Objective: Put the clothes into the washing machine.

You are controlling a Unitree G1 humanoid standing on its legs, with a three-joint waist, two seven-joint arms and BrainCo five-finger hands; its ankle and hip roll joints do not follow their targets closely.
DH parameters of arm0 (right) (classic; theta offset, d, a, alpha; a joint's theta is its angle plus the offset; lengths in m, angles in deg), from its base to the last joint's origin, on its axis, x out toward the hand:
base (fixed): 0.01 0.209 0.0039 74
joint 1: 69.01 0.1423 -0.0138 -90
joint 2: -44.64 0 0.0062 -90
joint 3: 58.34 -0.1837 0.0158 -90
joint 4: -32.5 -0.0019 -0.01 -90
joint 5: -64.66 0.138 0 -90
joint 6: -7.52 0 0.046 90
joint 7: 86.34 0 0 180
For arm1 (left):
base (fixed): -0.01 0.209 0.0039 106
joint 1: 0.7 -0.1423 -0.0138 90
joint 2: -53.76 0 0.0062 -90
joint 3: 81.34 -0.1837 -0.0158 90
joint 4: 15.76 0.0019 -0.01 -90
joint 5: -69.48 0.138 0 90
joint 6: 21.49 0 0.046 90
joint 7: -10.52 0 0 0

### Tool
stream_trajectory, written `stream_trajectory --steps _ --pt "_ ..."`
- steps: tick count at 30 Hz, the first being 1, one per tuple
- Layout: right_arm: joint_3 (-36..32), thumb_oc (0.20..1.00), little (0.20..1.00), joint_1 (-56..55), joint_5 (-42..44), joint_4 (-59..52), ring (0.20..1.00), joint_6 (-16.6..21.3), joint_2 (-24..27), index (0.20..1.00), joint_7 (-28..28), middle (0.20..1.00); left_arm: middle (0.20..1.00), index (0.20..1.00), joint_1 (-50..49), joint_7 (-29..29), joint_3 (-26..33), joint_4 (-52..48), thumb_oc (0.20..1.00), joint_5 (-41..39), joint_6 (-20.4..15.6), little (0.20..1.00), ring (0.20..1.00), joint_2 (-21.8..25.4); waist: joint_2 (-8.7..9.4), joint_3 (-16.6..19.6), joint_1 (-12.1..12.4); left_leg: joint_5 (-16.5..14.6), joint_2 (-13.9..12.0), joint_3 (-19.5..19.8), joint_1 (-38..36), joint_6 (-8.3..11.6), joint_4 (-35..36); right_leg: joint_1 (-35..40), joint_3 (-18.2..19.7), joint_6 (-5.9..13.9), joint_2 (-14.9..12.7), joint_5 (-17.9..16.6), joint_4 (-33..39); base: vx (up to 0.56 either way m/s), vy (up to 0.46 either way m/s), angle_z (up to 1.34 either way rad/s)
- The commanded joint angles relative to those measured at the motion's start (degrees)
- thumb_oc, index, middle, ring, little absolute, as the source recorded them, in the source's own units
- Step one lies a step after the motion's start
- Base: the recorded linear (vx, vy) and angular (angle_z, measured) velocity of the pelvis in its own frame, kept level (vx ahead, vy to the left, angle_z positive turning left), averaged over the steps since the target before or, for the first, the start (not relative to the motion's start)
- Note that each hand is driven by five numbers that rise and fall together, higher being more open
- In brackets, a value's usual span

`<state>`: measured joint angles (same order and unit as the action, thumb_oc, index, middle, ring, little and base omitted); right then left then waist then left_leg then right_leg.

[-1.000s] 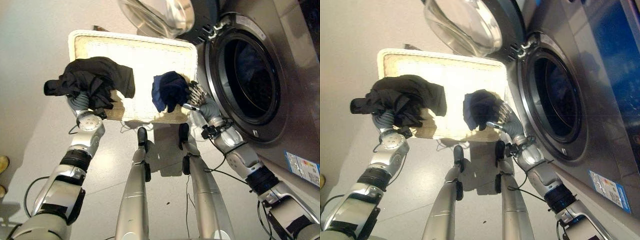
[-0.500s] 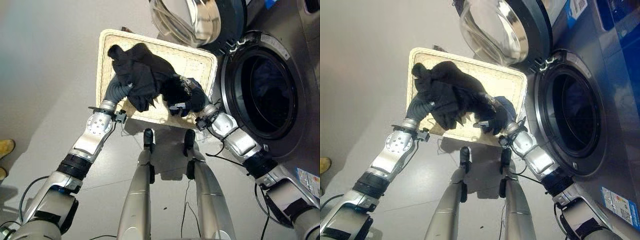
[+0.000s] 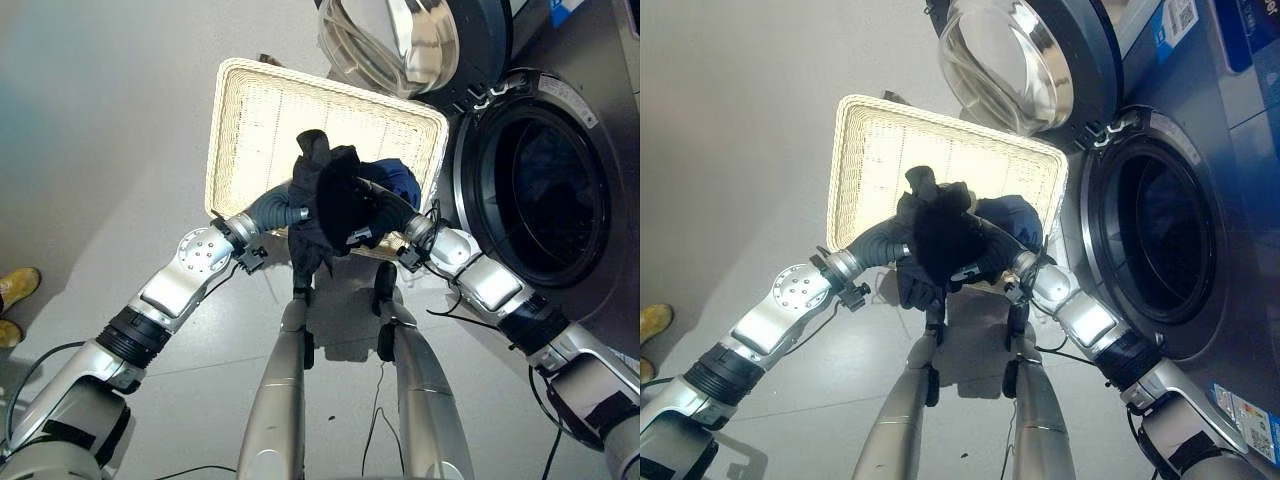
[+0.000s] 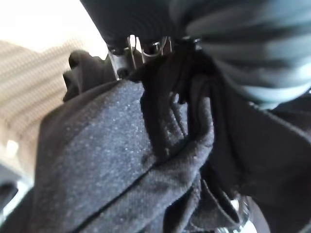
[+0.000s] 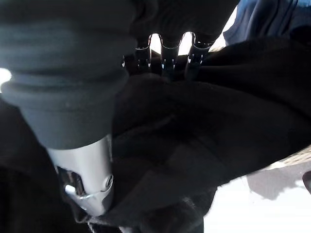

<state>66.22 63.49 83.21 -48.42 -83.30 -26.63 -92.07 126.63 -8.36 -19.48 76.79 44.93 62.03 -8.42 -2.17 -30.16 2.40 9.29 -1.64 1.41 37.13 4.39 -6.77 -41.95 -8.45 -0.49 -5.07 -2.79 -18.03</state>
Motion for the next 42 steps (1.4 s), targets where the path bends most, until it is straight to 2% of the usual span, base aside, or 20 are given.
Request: stream_trajectory --steps 1,2,4,11,12,15,16,17,18,19,26,27,28,33,35,36,38,40,41,42 --pt "0.7 1.000 1.000 2.9 8.2 -5.2 1.000 0.9 -0.1 1.000 -1.1 1.000 0.200 0.200 2.6 -2.6 -0.6 -8.6 0.200 -4.5 -2.0 0.200 0.200 -3.1 -2.89 0.4 -1.1 -3.4 4.8 -5.2 -2.3 -2.55 1.3 4.4 -2.4 4.06 2.4 2.8 3.4 -0.03 0.005 -0.03" --pt "0.9 1.000 1.000 1.7 14.0 -5.2 1.000 -0.9 -1.6 1.000 -2.6 1.000 0.200 0.200 2.9 -1.9 -1.9 -8.3 0.200 -4.1 -1.5 0.200 0.200 -3.3 -2.82 0.4 -1.3 -3.3 4.7 -5.5 -2.3 -2.65 1.6 4.4 -2.4 4.24 2.3 2.4 3.8 -0.03 0.003 -0.03" --pt "1.2 1.000 1.000 1.0 17.0 -5.5 1.000 -2.5 -2.2 1.000 -3.1 1.000 0.200 0.200 2.8 -1.8 -2.6 -8.3 0.200 -5.1 -1.5 0.200 0.200 -3.4 -2.71 0.4 -1.4 -3.2 4.7 -5.6 -2.3 -2.66 1.7 4.4 -2.3 4.27 2.3 2.1 4.1 -0.02 0.001 -0.04" --pt "2.1 1.000 1.000 -0.4 20.2 -5.7 1.000 -5.3 -2.6 1.000 -4.3 1.000 0.200 0.200 1.7 -2.2 -3.2 -8.7 0.200 -8.0 -2.6 0.200 0.200 -3.8 -2.63 0.4 -1.6 -3.0 4.7 -5.7 -2.4 -2.75 2.2 4.5 -2.0 4.26 2.3 1.6 5.0 -0.01 -0.001 -0.06" --pt "3.4 1.000 1.000 -1.7 24.6 -5.0 1.000 -10.3 -3.2 1.000 -6.7 1.000 0.200 0.200 0.7 -0.5 -4.0 -8.8 0.200 -7.9 -4.8 0.200 0.200 -4.8 -2.61 0.4 -1.7 -2.8 4.5 -5.9 -2.6 -2.73 2.7 4.8 -2.0 4.16 2.3 1.4 5.5 -0.01 -0.018 -0.24" --pt "4.8 1.000 1.000 -3.1 30.3 -3.4 1.000 -15.4 -4.5 1.000 -10.9 1.000 0.200 0.200 0.8 1.8 -5.2 -7.8 0.200 -5.8 -7.1 0.200 0.200 -6.0 -2.53 0.4 -1.5 -2.7 4.3 -6.1 -2.4 -2.66 2.7 4.9 -2.5 3.94 2.2 1.5 5.5 0.00 -0.046 -0.10" --pt "5.1 0.627 0.627 -3.8 33.5 -2.9 0.627 -18.4 -5.1 0.627 -13.6 0.627 0.200 0.200 0.9 2.4 -5.6 -7.6 0.200 -5.9 -7.2 0.200 0.200 -6.2 -2.48 0.4 -1.5 -2.6 4.3 -6.2 -2.5 -2.61 2.7 5.1 -2.7 3.85 2.1 1.7 5.3 0.02 -0.070 -0.03" --pt "5.7 0.376 0.376 -4.7 35.1 -2.4 0.376 -19.3 -5.6 0.376 -16.1 0.376 0.200 0.200 1.0 3.5 -6.0 -7.5 0.200 -5.7 -7.1 0.200 0.200 -6.6 -2.48 0.4 -1.4 -2.5 4.3 -6.1 -2.5 -2.54 2.7 5.2 -2.9 3.76 2.1 1.8 5.3 0.02 -0.067 -0.01" --pt "5.9 0.278 0.278 -5.0 35.9 -2.2 0.278 -19.6 -5.7 0.278 -16.9 0.278 0.200 0.200 1.0 4.0 -6.2 -7.3 0.200 -5.6 -7.3 0.200 0.200 -6.7 -2.48 0.4 -1.4 -2.4 4.3 -6.1 -2.4 -2.54 2.7 5.1 -2.9 3.72 2.1 1.8 5.2 0.01 -0.100 0.01" --pt "6.4 0.200 0.200 -6.2 39.4 -1.3 0.200 -21.7 -6.2 0.200 -21.0 0.200 0.200 0.200 1.0 7.5 -6.8 -7.1 0.200 -4.5 -7.4 0.200 0.200 -6.9 -2.48 0.4 -1.3 -2.2 4.2 -6.0 -2.1 -2.42 2.8 5.2 -3.3 3.66 2.0 1.8 5.2 0.01 -0.084 0.02" --pt "6.7 0.200 0.200 -8.7 38.6 -0.8 0.200 -22.3 -7.4 0.200 -24.7 0.200 0.216 0.216 0.2 19.2 -6.7 -4.7 0.216 1.1 -7.3 0.216 0.216 -7.7 -1.96 0.4 -1.1 -1.8 4.1 -5.5 -1.2 -2.17 2.8 4.5 -3.9 3.67 2.2 1.7 5.3 0.01 -0.086 0.05" --pt "6.8 0.200 0.200 -9.2 38.4 -0.6 0.200 -22.5 -7.5 0.200 -24.6 0.200 0.859 0.859 -0.2 22.0 -6.4 -4.3 0.859 2.9 -7.0 0.859 0.859 -7.7 -1.82 0.4 -1.1 -1.8 4.1 -5.4 -1.0 -2.13 2.8 4.4 -4.0 3.65 2.3 1.6 5.5 0.01 -0.083 0.01" --pt "6.8 0.200 0.200 -9.4 38.2 -0.5 0.200 -22.6 -7.7 0.200 -24.5 0.200 1.000 1.000 -0.4 23.5 -6.3 -4.1 1.000 4.1 -6.8 1.000 1.000 -7.7 -1.76 0.4 -1.1 -1.8 4.1 -5.4 -0.9 -2.13 2.8 4.4 -4.0 3.63 2.3 1.6 5.6 0.00 -0.081 0.01" --pt "6.5 0.200 0.200 -10.6 37.7 0.9 0.200 -23.7 -8.5 0.200 -25.7 0.200 1.000 1.000 -1.6 35.1 -4.9 -2.6 1.000 18.0 -6.2 1.000 1.000 -7.3 -1.32 0.4 -0.8 -1.9 4.2 -4.8 -0.3 -2.06 2.2 4.0 -4.0 3.45 2.6 1.6 5.6 0.01 -0.072 0.01" --pt "6.5 0.200 0.200 -11.3 38.6 1.2 0.200 -23.7 -8.6 0.200 -27.1 0.200 1.000 1.000 -1.8 38.7 -4.2 -2.1 1.000 23.1 -3.5 1.000 1.000 -6.8 -1.22 0.4 -0.8 -2.0 4.2 -4.7 -0.1 -1.97 1.9 3.9 -4.0 3.36 2.7 1.9 5.3 0.03 -0.065 0.01" --pt "6.2 0.200 0.200 -11.7 40.3 1.2 0.200 -21.6 -8.5 0.200 -27.3 0.200 1.000 1.000 -1.6 40.0 -4.0 -1.2 1.000 23.5 -1.5 1.000 1.000 -6.5 -1.25 0.4 -0.9 -2.0 4.2 -4.8 0.0 -1.91 1.7 3.8 -3.9 3.28 2.8 2.1 5.0 0.02 -0.034 0.01" --pt "5.9 0.200 0.200 -11.9 42.9 1.3 0.200 -19.4 -8.5 0.200 -26.5 0.200 1.000 1.000 -1.4 40.3 -3.9 -0.6 1.000 22.5 -0.4 1.000 1.000 -6.3 -1.30 0.4 -1.0 -2.0 4.2 -4.8 0.0 -1.83 1.6 3.7 -3.8 3.34 2.8 2.1 4.7 0.00 0.000 0.00" --pt "4.7 0.200 0.200 -12.4 46.7 1.3 0.200 -15.5 -8.8 0.200 -24.3 0.200 1.000 1.000 -1.5 41.3 -3.1 0.4 1.000 20.8 1.0 1.000 1.000 -6.2 -1.42 0.4 -1.2 -2.0 4.0 -5.3 0.2 -1.67 1.3 3.6 -3.9 3.40 2.8 2.3 4.4 0.00 0.000 0.00" --pt "3.6 0.200 0.200 -13.1 49.0 1.2 0.200 -10.6 -9.0 0.200 -22.2 0.200 1.000 1.000 -1.6 41.9 -2.5 1.4 1.000 20.2 1.9 1.000 1.000 -6.0 -1.58 0.4 -1.5 -2.0 3.9 -5.6 0.3 -1.53 1.3 3.3 -3.6 3.48 3.0 2.4 4.2 0.00 0.000 0.00" --pt "3.4 0.200 0.200 -13.2 49.5 1.1 0.200 -10.5 -9.1 0.200 -21.9 0.200 1.000 1.000 -1.6 42.0 -2.4 1.5 1.000 20.0 2.1 1.000 1.000 -6.0 -1.60 0.4 -1.6 -2.0 3.9 -5.7 0.3 -1.49 1.3 3.2 -3.5 3.49 3.0 2.4 4.2 0.00 0.000 0.00"
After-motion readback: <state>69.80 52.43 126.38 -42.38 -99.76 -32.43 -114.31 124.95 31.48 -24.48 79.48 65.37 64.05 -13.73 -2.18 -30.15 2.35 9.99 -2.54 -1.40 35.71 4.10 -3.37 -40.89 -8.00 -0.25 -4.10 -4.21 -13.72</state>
